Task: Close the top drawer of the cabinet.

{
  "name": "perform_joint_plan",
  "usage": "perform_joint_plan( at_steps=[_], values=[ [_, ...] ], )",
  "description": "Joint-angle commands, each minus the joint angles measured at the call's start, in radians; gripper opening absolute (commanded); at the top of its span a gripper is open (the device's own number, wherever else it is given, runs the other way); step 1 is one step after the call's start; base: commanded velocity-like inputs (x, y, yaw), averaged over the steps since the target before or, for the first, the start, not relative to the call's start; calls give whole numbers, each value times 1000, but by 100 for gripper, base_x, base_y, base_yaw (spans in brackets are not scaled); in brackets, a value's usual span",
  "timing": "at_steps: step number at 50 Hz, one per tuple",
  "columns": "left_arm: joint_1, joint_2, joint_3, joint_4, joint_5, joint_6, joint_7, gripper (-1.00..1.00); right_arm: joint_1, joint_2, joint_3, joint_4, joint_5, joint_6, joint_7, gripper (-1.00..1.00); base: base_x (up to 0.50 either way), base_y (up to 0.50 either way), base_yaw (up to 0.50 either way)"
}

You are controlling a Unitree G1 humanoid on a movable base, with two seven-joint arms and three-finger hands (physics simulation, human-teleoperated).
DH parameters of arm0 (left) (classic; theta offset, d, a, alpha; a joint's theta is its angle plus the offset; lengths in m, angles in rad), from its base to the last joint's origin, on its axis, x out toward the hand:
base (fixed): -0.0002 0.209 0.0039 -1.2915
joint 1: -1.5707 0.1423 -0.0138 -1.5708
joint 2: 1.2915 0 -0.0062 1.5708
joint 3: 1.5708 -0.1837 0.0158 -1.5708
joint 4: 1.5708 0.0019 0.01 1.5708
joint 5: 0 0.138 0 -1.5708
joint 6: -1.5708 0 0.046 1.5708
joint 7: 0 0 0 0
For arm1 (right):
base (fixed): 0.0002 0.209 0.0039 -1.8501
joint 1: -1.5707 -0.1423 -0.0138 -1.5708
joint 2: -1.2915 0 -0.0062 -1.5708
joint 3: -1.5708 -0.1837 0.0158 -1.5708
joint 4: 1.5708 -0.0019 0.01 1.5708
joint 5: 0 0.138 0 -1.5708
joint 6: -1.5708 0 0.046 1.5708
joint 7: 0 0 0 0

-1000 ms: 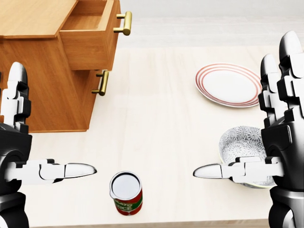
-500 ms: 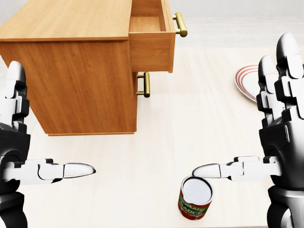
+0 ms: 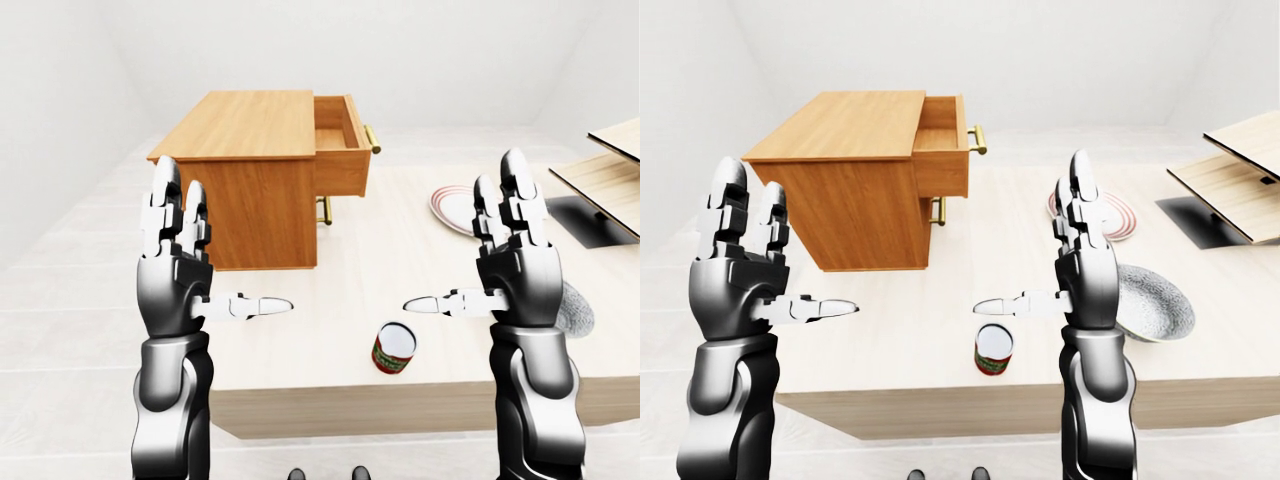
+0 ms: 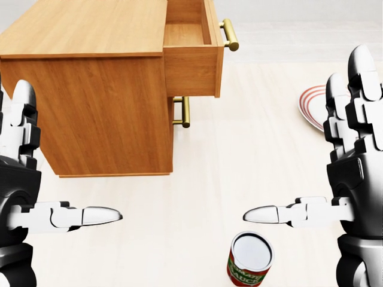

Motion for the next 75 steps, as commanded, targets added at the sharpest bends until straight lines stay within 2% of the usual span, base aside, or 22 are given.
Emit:
perform_joint_plan(
  at_steps=[1,22,30,38,60,64,75],
  values=[
    [1,-2,-4,-1,1,0,2,100,1,0,2,6,-3,0,1,100,17,3,0],
    [-1,-2,-9,3,4,0,0,100,2,2,0,21,-3,0,4,100,32,0,0],
    [-1,4,-21,-17,10,0,-10,100,-5,4,-3,1,7,0,-4,100,1,0,0],
    [1,-2,-2,-17,-3,0,-9,100,-7,9,-5,-13,28,0,-15,100,0,0,0],
    [2,-3,-9,-13,2,0,-5,100,-4,5,-4,-36,37,0,-22,100,0,0,0],
    [5,-3,-3,2,-3,0,-8,100,-57,-17,-40,-19,54,0,-18,100,0,0,0],
    [12,-4,-6,-19,-9,0,-6,100,-162,-50,-29,102,54,0,-26,100,0,0,0]
  ],
)
